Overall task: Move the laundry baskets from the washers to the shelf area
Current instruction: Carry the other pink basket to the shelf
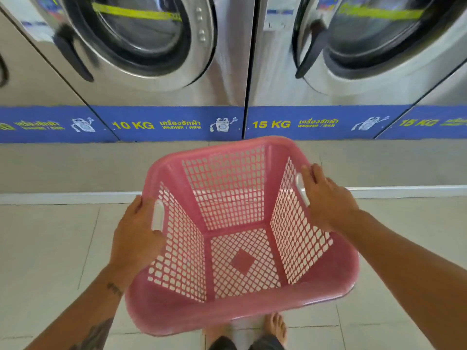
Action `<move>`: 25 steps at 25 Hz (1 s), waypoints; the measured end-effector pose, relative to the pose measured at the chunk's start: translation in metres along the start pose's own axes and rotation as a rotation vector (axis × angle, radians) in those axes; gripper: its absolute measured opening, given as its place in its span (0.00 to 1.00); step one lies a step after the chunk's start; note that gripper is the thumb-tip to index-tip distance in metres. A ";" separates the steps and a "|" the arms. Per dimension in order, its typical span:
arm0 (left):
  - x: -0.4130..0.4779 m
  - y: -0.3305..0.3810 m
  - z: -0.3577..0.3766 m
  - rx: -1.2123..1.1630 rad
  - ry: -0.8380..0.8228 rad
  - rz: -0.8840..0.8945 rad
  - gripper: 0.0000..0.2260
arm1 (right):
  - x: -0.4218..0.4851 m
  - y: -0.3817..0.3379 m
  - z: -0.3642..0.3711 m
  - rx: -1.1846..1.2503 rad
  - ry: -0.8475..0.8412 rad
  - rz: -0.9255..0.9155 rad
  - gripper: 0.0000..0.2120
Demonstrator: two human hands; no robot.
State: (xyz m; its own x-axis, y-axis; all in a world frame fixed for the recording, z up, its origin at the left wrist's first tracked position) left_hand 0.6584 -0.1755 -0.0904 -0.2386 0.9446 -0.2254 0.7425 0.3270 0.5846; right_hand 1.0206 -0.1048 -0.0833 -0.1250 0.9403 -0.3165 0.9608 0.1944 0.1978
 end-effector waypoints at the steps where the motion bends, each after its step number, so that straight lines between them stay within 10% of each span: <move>1: -0.012 0.008 -0.027 0.001 0.011 -0.003 0.33 | -0.012 -0.003 -0.029 0.001 0.005 -0.006 0.45; 15: -0.397 -0.046 -0.251 -0.038 0.546 -0.377 0.38 | -0.197 -0.197 -0.251 -0.105 0.357 -0.712 0.36; 25: -0.747 -0.154 -0.292 0.000 0.912 -0.660 0.38 | -0.462 -0.418 -0.266 -0.136 0.459 -1.208 0.30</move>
State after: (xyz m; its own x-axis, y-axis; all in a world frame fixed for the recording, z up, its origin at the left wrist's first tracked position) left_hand 0.5395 -0.9228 0.2161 -0.9531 0.2544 0.1637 0.3020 0.7704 0.5615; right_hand 0.6108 -0.5464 0.2270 -0.9877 0.1553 -0.0197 0.1521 0.9819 0.1126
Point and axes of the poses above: each hand's wrist, its own x-axis towards the middle knuckle, its own z-axis out of the palm, y = z × x, the point moved 4 cm from there along x, towards the middle knuckle, and after that the axes turned 8 degrees about -x, right-handed, at the moved point
